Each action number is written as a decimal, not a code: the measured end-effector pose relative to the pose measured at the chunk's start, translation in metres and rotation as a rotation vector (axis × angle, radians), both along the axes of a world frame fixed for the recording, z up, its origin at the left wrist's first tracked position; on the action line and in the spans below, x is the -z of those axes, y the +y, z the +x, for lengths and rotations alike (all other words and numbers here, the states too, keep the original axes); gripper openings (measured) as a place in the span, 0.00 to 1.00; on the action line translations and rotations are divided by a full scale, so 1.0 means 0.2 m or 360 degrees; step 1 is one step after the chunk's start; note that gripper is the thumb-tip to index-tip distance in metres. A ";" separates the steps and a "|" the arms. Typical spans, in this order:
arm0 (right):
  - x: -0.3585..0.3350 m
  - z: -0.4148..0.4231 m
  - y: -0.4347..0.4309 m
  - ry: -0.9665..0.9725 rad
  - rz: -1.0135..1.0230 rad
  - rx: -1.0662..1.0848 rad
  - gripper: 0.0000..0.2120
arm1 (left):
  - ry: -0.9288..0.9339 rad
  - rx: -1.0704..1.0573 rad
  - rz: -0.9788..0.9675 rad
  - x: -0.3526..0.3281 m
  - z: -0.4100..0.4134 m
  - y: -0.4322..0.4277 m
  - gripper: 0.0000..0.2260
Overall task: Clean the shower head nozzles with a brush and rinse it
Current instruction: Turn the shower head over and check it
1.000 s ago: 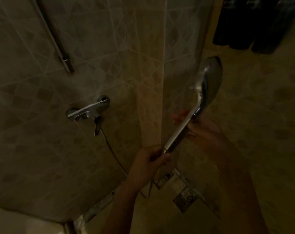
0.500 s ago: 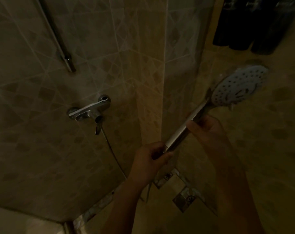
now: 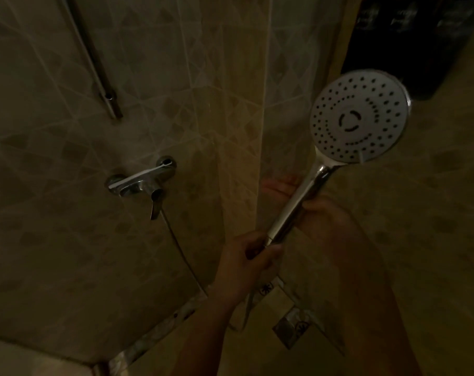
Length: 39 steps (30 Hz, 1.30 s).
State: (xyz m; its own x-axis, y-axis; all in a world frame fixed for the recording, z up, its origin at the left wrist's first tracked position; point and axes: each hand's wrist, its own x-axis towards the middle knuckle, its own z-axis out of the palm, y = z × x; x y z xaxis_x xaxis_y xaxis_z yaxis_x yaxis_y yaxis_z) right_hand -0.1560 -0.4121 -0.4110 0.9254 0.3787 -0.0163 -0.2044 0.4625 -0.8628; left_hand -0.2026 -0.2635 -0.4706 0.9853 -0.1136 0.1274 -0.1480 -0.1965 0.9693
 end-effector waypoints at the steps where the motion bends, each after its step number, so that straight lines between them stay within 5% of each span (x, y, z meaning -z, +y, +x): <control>1: -0.02 -0.02 0.01 0.0017 -0.0095 0.0045 0.06 | 0.0007 -0.0004 -0.0009 0.01 0.00 0.01 0.14; 3: -0.01 -0.05 0.00 -0.0086 -0.0247 0.0111 0.12 | 0.0016 -0.0031 0.0011 0.01 0.00 0.02 0.14; 10: -0.02 -0.03 0.05 -0.0396 -0.0553 0.0612 0.04 | -0.0084 -0.0106 0.0190 -0.02 0.03 0.03 0.10; 13: -0.04 -0.03 0.06 -0.0352 -0.0545 0.0515 0.01 | -0.0089 -0.0070 0.0242 -0.04 0.02 0.03 0.12; 16: -0.01 -0.04 0.02 -0.0306 -0.0370 0.0258 0.10 | -0.0046 -0.0119 0.0237 -0.05 0.02 0.06 0.12; 20: 0.01 -0.04 0.02 -0.0388 -0.0525 0.0288 0.15 | -0.0062 -0.0168 0.0267 -0.06 0.02 0.10 0.11; 30: 0.01 -0.03 0.13 -0.0400 -0.0764 0.0610 0.08 | -0.0234 -0.0159 0.0530 -0.09 0.03 0.13 0.06; 34: 0.00 -0.02 0.11 -0.0374 -0.0817 0.0583 0.04 | -0.0136 -0.0015 0.0293 -0.09 0.03 0.13 0.10; 39: 0.03 -0.07 0.05 -0.0334 -0.0176 0.0006 0.37 | 0.0070 0.0187 -0.0151 -0.06 0.04 0.15 0.11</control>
